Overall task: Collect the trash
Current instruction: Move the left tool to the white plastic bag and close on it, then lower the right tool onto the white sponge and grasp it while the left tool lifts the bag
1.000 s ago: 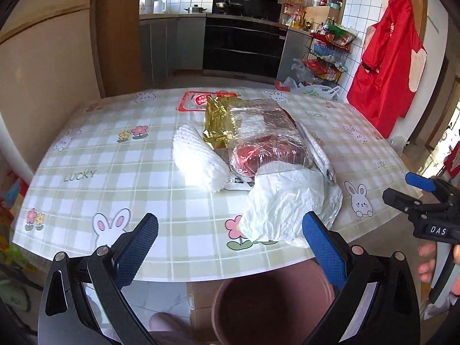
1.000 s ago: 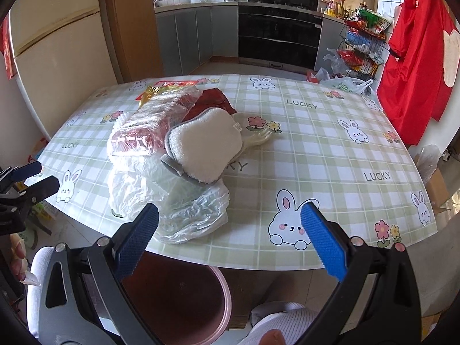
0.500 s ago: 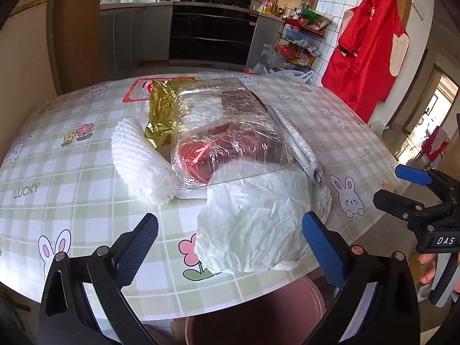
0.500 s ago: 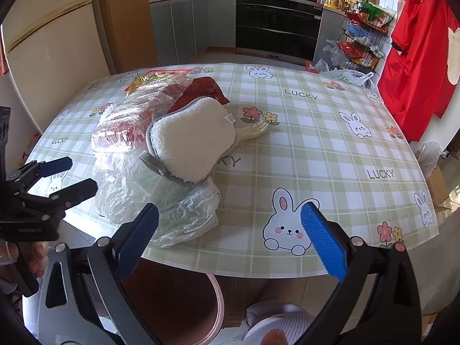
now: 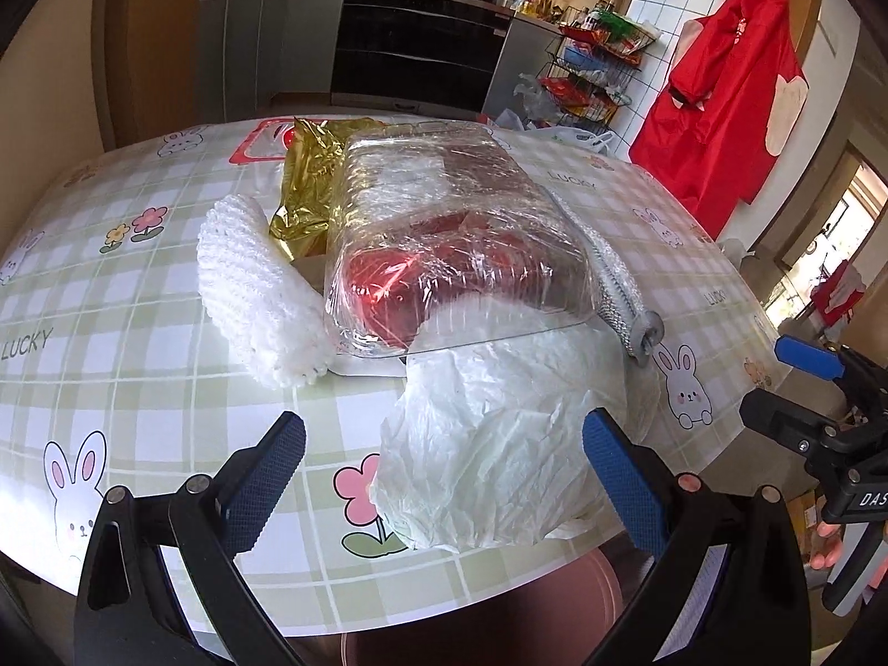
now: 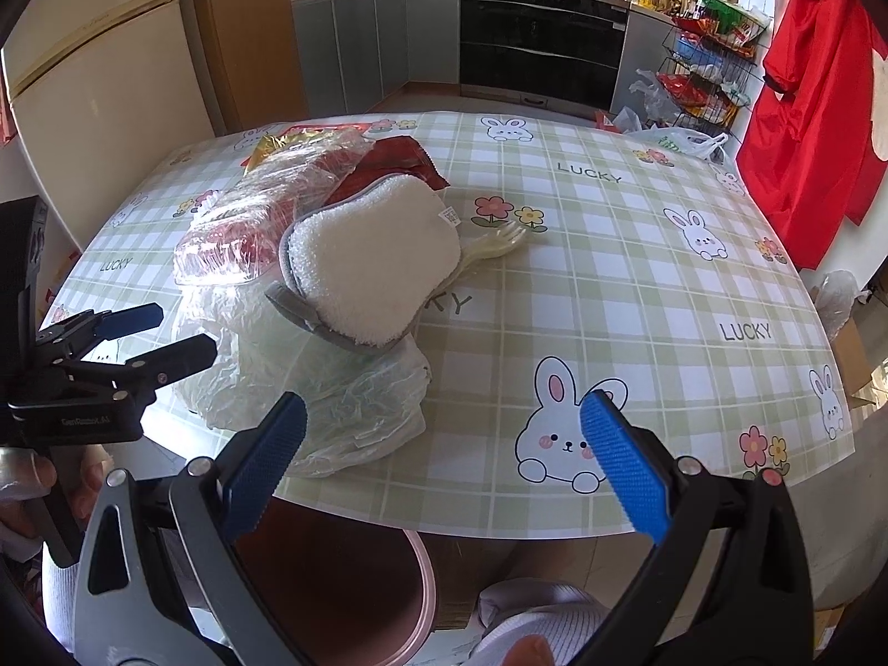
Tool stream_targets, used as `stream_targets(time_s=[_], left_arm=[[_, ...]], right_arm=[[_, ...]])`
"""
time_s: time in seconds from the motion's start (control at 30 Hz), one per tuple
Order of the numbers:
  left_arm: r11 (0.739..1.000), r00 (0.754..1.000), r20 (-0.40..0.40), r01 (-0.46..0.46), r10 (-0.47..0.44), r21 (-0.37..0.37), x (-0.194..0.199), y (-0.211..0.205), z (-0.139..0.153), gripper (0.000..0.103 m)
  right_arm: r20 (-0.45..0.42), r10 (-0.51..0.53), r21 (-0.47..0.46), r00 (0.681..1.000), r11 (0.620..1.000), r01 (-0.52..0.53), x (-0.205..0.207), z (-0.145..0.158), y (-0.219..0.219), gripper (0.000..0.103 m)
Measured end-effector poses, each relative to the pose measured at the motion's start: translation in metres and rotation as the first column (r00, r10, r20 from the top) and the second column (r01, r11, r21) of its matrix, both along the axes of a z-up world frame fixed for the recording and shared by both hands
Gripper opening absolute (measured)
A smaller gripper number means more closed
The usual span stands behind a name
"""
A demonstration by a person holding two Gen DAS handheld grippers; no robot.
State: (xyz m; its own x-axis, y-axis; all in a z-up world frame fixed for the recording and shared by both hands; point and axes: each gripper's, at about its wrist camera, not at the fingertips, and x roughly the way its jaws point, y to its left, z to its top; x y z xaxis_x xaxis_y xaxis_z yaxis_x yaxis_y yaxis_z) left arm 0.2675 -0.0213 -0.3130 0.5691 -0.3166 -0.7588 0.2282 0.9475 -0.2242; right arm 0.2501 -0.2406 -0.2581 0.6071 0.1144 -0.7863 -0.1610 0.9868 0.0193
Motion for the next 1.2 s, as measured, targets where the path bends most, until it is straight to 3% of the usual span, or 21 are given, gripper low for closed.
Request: stream_targets(time_s=[0.1,0.27,0.43,0.6,0.93,1.2], left_arm=[[1.0,1.0,-0.019,-0.01,0.01,0.004,0.004,-0.001,-0.007,0.095],[1.0,0.999,-0.052,0.011,-0.01,0.026,0.003,-0.005,-0.014,0.074],[0.998,0.998,-0.058,0.019,-0.016,0.054,-0.004,-0.007,-0.014,0.039],[0.997,0.998,-0.057,0.023,-0.019,0.077,-0.016,-0.009,-0.014,0.015],[0.992,0.999,-0.031,0.044,-0.041,0.121,-0.044,-0.013,-0.006,0.007],[0.996,0.999,0.021,0.023,-0.025,0.09,-0.079,0.001,0.014,0.005]], right_arm=[[-0.001,0.001,0.003,1.0,1.0,-0.001,0.001,-0.001,0.0,0.098],[-0.017,0.009,-0.002,1.0,1.0,-0.009,-0.001,-0.002,0.001,0.098],[-0.01,0.006,0.001,1.0,1.0,-0.006,-0.004,0.003,0.002,0.098],[0.0,0.0,0.007,1.0,1.0,0.0,-0.011,0.008,0.002,0.098],[0.013,-0.073,0.021,0.997,0.997,0.073,-0.02,0.016,-0.011,0.098],[0.088,-0.069,0.077,0.994,0.995,0.062,-0.027,0.026,-0.011,0.097]])
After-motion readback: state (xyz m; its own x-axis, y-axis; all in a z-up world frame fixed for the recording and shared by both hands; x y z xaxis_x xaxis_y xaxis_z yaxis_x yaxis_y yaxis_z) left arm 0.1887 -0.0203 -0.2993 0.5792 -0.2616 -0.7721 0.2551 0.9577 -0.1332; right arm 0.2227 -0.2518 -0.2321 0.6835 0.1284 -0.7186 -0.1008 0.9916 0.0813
